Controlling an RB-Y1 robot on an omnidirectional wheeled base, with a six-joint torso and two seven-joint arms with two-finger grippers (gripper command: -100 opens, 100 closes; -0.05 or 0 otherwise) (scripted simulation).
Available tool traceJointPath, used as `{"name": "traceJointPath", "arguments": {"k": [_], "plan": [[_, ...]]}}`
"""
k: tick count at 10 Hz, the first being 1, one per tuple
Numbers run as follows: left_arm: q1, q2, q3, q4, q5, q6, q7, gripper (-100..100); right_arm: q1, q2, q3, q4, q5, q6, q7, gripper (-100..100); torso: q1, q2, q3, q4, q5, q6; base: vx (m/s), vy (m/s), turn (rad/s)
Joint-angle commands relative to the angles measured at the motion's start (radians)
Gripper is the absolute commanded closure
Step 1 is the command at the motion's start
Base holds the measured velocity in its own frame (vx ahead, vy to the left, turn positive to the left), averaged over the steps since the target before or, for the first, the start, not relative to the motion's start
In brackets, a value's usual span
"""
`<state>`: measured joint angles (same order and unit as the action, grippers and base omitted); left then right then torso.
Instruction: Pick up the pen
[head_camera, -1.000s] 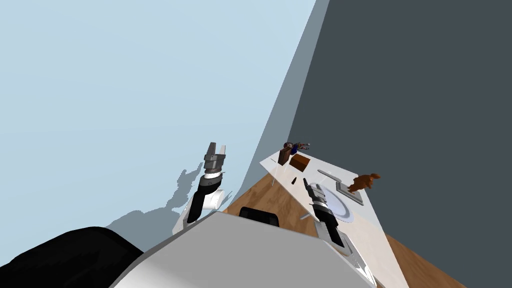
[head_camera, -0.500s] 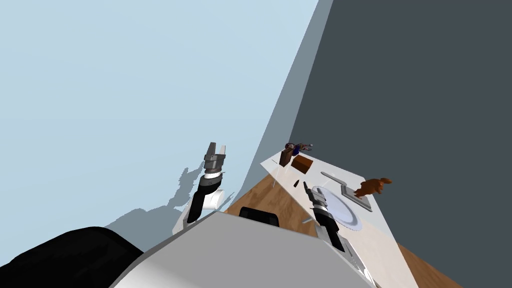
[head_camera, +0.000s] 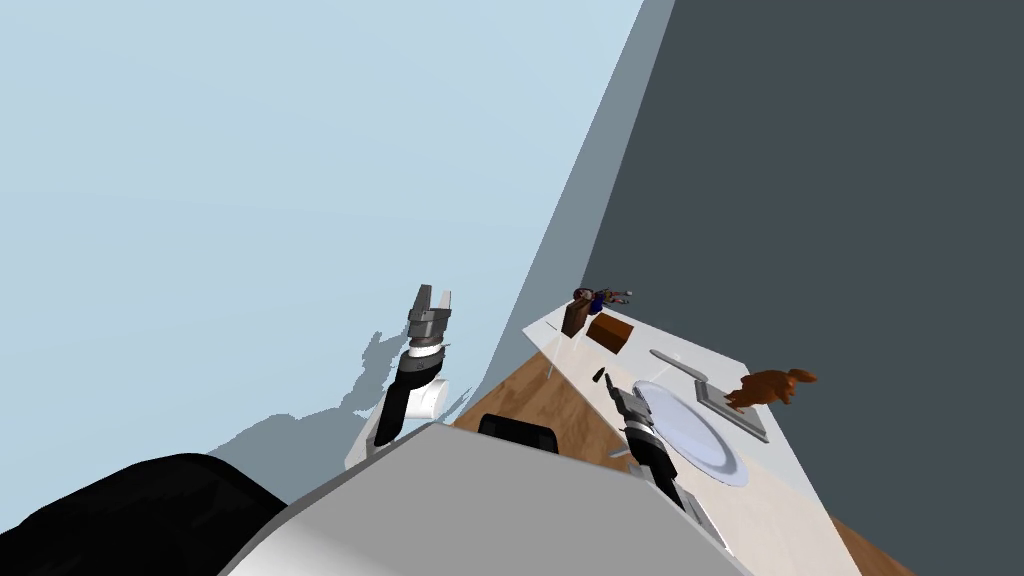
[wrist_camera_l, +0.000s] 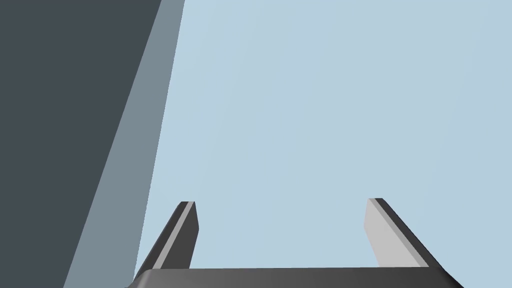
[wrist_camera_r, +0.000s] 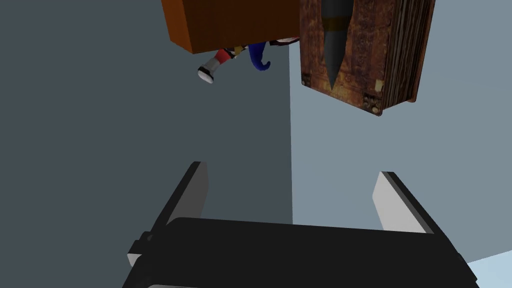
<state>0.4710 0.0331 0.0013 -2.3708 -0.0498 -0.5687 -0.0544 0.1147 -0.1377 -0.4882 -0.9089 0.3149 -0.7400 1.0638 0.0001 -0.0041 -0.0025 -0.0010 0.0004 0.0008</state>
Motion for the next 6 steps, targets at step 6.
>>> {"name": "traceJointPath", "arguments": {"k": [6], "plan": [[0.000,0.000,0.000,0.000,0.000,0.000,0.000,0,-0.013,0.027,-0.049,0.158,0.048,-0.056,0.104,-100,-0.001,0.001,0.000,0.000,0.000,0.000,0.075,-0.009,0.024]]}}
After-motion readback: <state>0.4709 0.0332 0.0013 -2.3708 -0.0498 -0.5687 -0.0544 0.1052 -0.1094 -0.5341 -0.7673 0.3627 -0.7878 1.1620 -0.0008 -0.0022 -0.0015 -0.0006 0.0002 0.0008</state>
